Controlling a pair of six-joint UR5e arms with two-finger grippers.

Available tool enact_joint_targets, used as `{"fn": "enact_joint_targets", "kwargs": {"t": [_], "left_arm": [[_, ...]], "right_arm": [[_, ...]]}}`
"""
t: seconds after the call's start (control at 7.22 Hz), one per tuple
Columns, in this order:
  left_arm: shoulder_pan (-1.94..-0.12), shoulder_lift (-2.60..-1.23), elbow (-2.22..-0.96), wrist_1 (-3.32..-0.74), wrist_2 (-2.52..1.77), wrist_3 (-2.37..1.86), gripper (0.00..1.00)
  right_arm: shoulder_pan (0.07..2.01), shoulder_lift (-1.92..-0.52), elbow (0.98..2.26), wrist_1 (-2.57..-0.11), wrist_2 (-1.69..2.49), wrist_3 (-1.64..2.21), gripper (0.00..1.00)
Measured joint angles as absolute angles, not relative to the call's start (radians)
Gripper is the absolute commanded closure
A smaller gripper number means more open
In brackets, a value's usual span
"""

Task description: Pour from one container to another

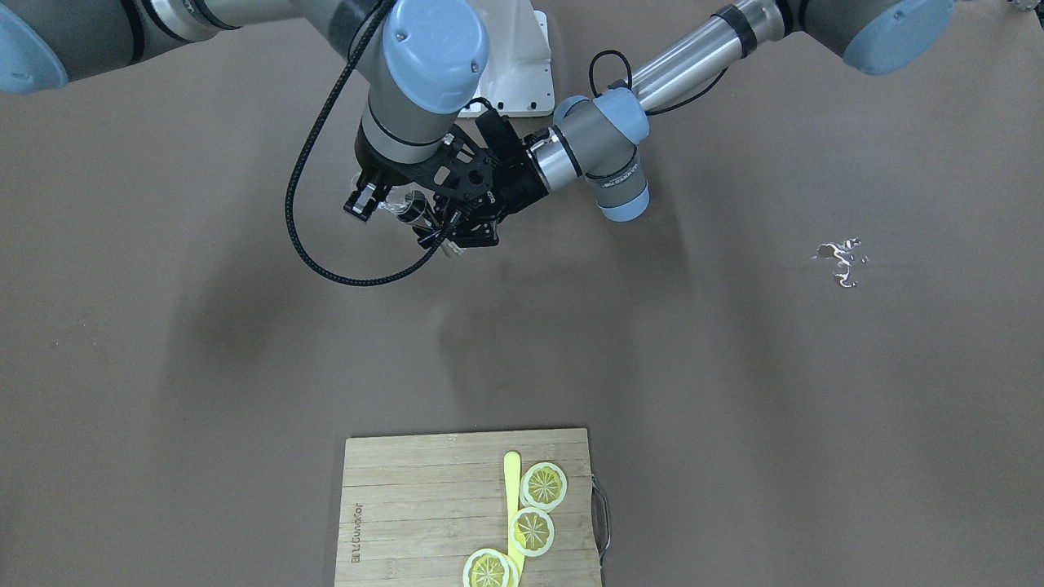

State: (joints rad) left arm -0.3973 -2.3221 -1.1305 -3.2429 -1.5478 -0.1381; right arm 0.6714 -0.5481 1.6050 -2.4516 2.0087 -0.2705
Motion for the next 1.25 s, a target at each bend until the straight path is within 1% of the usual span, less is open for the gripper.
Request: {"fn": "enact_joint_targets", "kwargs": {"t": [0.28,1.25], "left_arm": [[-0.397,-2.324,-1.130,-3.243,-1.548,-0.138,1.00],[-0.396,-2.330,-1.129,-3.239,-1.548,-0.143,1.00]], "right_arm": [[0.671,-0.531,1.579,-2.467,2.008,-0.285,1.00],[0.674,-0.545,1.611,-2.512,2.008,-0.317,1.00]]}}
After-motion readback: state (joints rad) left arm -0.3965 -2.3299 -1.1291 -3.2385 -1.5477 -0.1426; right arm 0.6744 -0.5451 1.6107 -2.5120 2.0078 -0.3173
